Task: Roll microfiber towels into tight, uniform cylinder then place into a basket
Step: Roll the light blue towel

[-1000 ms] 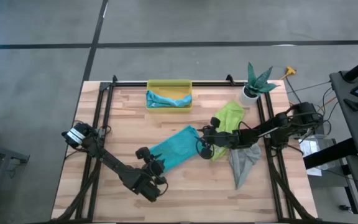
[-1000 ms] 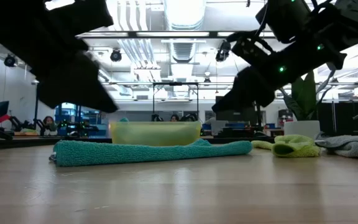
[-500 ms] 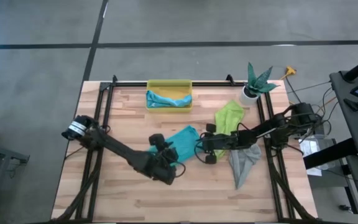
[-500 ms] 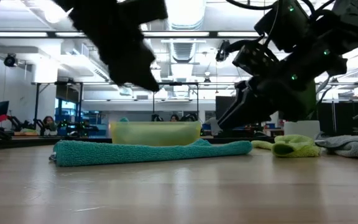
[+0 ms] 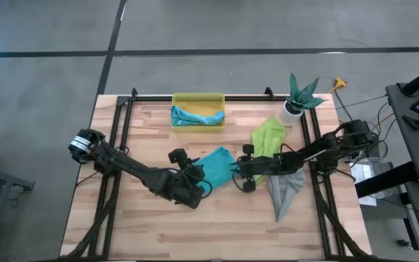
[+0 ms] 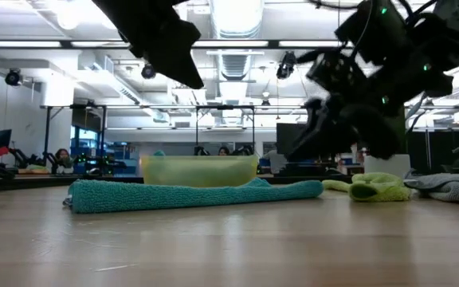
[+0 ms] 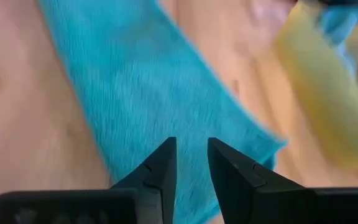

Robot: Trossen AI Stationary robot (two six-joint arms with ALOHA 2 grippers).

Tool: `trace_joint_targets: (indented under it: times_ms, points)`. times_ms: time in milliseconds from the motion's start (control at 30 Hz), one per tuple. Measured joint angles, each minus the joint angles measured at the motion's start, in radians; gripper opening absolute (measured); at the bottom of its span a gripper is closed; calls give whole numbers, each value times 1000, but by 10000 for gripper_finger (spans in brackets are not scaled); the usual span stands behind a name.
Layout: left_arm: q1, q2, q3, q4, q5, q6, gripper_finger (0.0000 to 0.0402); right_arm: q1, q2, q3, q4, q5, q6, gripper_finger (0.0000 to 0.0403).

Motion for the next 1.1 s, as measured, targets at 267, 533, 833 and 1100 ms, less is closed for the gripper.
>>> trace_joint_targets:
  times_ms: [267, 533, 833, 1100]
  points:
    - [-10, -3, 2, 12, 8, 43, 118, 0, -70, -32, 1, 0, -8, 71]
    - [-31, 9, 2, 83, 21, 29, 118, 0, -62, -59, -2, 8, 43, 70]
    - [-67, 11, 2, 99, 36, 23, 118, 43, -62, -100, 73, 11, 44, 70]
    - [-80, 11, 2, 98, 35, 30, 118, 72, -64, -109, 105, 72, 7, 70]
